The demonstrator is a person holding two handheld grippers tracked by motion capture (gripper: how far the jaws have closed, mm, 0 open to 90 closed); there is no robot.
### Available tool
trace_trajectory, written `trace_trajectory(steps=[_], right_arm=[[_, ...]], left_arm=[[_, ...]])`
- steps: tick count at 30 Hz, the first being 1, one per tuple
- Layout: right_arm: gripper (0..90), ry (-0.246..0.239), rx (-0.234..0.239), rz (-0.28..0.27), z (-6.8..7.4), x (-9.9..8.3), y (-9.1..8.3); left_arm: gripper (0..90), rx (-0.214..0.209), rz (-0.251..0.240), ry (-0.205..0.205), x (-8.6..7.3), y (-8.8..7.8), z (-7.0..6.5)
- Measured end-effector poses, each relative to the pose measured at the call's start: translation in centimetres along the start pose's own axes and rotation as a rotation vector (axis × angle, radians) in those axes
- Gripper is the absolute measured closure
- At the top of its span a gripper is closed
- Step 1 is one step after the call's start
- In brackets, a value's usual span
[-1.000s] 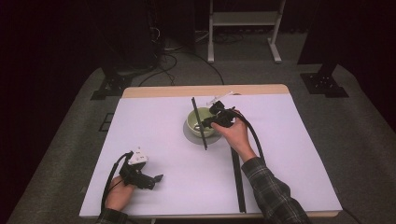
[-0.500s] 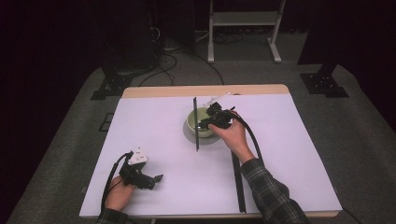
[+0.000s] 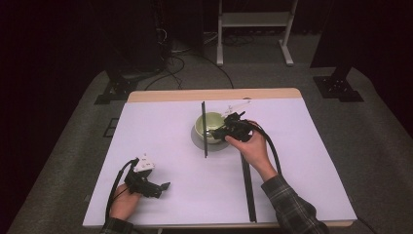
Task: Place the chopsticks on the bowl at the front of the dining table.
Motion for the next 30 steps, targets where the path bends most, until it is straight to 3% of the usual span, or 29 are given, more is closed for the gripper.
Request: trace_trajectory(steps=[13,22,30], right_arm=[[79.9,-0.034,0.055,0.007,2.5,-3.7,-0.9],[86.5,-0.096,0.106,0.035,4.8,-4.9,-0.2],[87.1,-0.133,0.147,0.051,6.5,-5.1,0.2]], left_arm=[[0.0,0.001,-0.004,-0.003,0.0,0.0,0.0],[0.0,0.000,-0.002,-0.001,0.0,0.0,0.0],[0.0,0.000,-0.004,-0.005,0.0,0.0,0.0]])
Point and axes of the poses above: each handheld gripper's, and its own axes: y roughly forward along the jaws, x roughly out of its top, z roughly to its left, the point moved 7 cm from there along y, roughly forward along the jaws, and after that the axes turned 5 degrees about y, right-handed, at the moved point
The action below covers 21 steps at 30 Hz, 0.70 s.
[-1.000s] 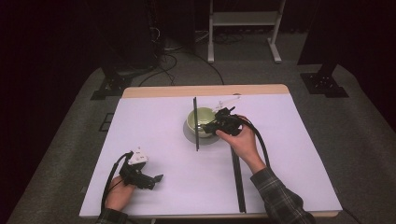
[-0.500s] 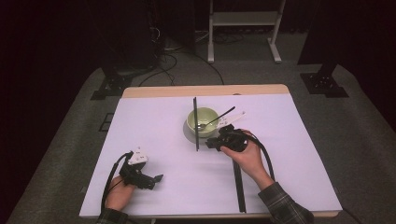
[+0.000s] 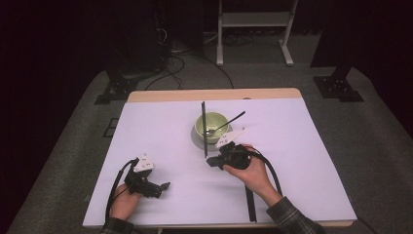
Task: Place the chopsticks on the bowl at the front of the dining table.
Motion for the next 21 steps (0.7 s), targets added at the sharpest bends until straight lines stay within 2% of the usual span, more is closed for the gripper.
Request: trace_trajectory(steps=[10,21], right_arm=[[87.1,0.000,0.013,0.009,0.1,0.3,0.8],[87.1,0.005,0.000,0.011,-0.4,0.5,1.2]], left_arm=[[0.0,0.000,0.000,0.001,0.0,0.0,0.0],[0.0,0.001,0.000,0.001,0.0,0.0,0.0]])
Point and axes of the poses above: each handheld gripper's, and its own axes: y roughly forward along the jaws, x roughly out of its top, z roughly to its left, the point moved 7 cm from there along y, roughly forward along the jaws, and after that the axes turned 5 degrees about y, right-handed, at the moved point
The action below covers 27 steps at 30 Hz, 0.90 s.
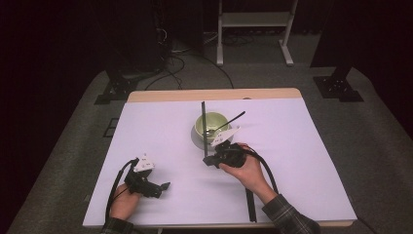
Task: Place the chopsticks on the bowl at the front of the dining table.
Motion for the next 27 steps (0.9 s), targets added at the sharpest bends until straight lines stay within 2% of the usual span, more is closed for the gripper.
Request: trace_trajectory(steps=[10,16,19,21,22,23,24,25,26,27], right_arm=[[86.2,0.001,-0.008,0.000,-0.2,0.0,0.0],[79.5,-0.001,-0.017,0.002,-0.2,-0.4,-0.7],[73.9,0.002,-0.033,-0.002,-0.7,-0.8,-1.2],[66.4,0.016,-0.052,-0.012,-1.2,-1.2,-2.0],[66.4,0.016,-0.052,-0.012,-1.2,-1.2,-2.0],[61.0,0.023,-0.070,-0.024,-1.6,-1.5,-2.5],[61.0,0.023,-0.070,-0.024,-1.6,-1.5,-2.5],[54.1,0.032,-0.090,-0.032,-1.9,-1.7,-3.0],[54.1,0.032,-0.090,-0.032,-1.9,-1.7,-3.0],[45.9,0.043,-0.112,-0.043,-2.4,-1.9,-3.6]], left_arm=[[0.0,0.000,0.000,0.000,0.0,0.0,0.0],[0.0,0.000,0.000,0.000,0.0,0.0,0.0],[0.0,-0.001,0.000,-0.001,0.0,0.0,0.0],[0.0,-0.001,0.000,-0.002,0.0,0.0,0.0],[0.0,-0.001,0.000,-0.002,0.0,0.0,0.0],[0.0,-0.001,0.000,-0.001,0.0,0.0,0.0],[0.0,-0.001,0.000,-0.001,0.0,0.0,0.0],[0.0,-0.001,0.000,-0.002,0.0,0.0,0.0],[0.0,-0.001,0.000,-0.002,0.0,0.0,0.0],[0.0,-0.001,0.000,-0.002,0.0,0.0,0.0]])
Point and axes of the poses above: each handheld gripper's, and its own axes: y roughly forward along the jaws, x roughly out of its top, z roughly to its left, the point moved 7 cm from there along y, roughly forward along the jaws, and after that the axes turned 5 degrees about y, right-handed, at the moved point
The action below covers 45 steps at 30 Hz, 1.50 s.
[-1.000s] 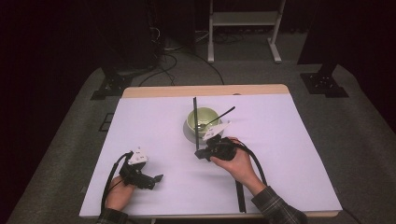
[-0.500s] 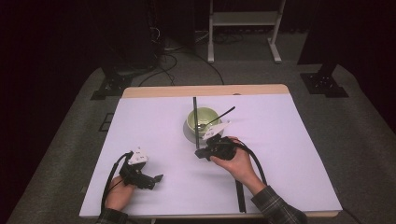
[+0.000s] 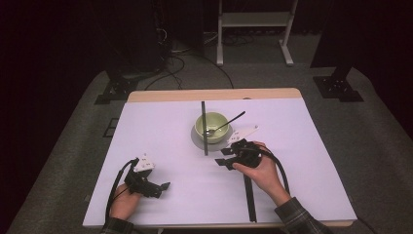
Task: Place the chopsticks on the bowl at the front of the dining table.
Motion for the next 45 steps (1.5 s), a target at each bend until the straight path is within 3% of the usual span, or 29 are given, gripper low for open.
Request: trace_trajectory(steps=[1,2,3,5,14,30,45], right_arm=[[45.9,0.000,0.000,0.000,0.0,0.0,0.0],[38.4,0.012,-0.023,0.000,-0.5,-0.3,-0.5],[38.4,0.012,-0.023,0.000,-0.5,-0.3,-0.5],[29.6,0.036,-0.050,-0.005,-1.2,-0.8,-1.2],[19.0,0.080,-0.072,-0.039,-2.9,-1.5,-3.2],[17.1,0.113,-0.128,-0.065,-5.1,-3.8,-6.6],[17.1,0.152,-0.168,-0.067,-5.8,-6.3,-8.8]], left_arm=[[0.0,0.000,0.000,0.000,0.0,0.0,0.0],[0.0,0.000,0.000,0.000,0.0,0.0,0.0],[0.0,0.000,0.000,0.000,0.0,0.0,0.0],[0.0,0.000,0.000,0.000,0.0,0.0,0.0],[0.0,0.001,0.000,0.000,0.0,0.0,0.0],[0.0,0.000,0.002,0.002,0.0,0.0,0.0],[0.0,0.001,0.001,0.002,0.0,0.0,0.0]])
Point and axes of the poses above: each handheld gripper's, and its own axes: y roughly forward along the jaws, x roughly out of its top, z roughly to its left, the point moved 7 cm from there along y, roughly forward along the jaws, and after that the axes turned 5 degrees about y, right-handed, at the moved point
